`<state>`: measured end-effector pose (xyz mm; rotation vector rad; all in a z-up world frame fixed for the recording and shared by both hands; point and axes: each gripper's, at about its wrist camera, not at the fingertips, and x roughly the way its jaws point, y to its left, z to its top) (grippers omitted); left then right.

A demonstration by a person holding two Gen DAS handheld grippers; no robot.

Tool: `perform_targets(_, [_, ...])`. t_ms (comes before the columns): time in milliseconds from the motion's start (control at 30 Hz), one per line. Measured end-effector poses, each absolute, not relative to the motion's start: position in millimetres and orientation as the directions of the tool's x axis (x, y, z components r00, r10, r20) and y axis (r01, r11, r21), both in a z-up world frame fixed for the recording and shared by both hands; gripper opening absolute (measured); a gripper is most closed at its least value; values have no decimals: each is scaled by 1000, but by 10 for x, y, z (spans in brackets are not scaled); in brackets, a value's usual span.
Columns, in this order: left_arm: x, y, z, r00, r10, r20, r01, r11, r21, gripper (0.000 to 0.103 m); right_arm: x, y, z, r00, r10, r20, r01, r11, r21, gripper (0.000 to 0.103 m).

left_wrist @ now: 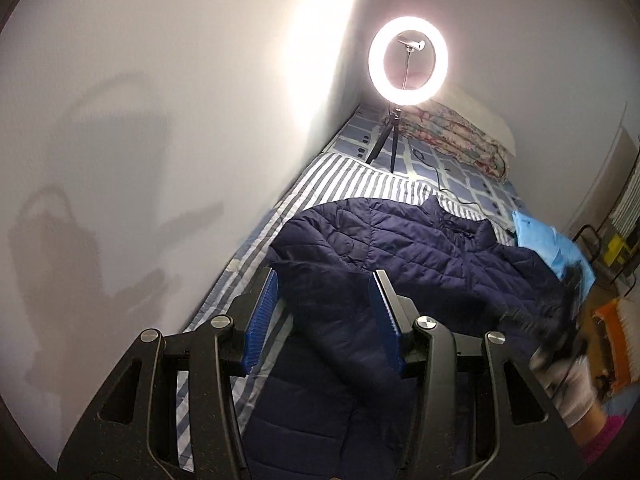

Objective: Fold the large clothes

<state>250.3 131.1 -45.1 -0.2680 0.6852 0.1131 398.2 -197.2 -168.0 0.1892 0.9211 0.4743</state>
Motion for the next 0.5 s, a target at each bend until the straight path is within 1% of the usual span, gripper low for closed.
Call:
perform_targets(100, [2566,1230,-508,756,24,-655,-190,965,-183,49,4116,-2272,-1574,586,410,-699,-237,912,336,4])
perform_targets(200, [2594,1197,-523,753,7,-658,-189,960,-206,49,4242,-2597,-1659,623,296,-724,-132,952,275,4])
perform_targets(267, [2601,1143,-499,759,14,-651,-186,963,-196,49,4329,-2816,-1799,616,240,-751,-54,963,264,4])
perform_targets(400, [2651,1022,-507,756,20,-654,-181,967,-179,49,4444,-3001,-1934,613,220,-759,5,959,283,4])
perform_targets(500, [2684,944,-515,754,28,-657,-176,971,-161,49,4498,-3095,-1866,643,171,-747,29,968,247,4])
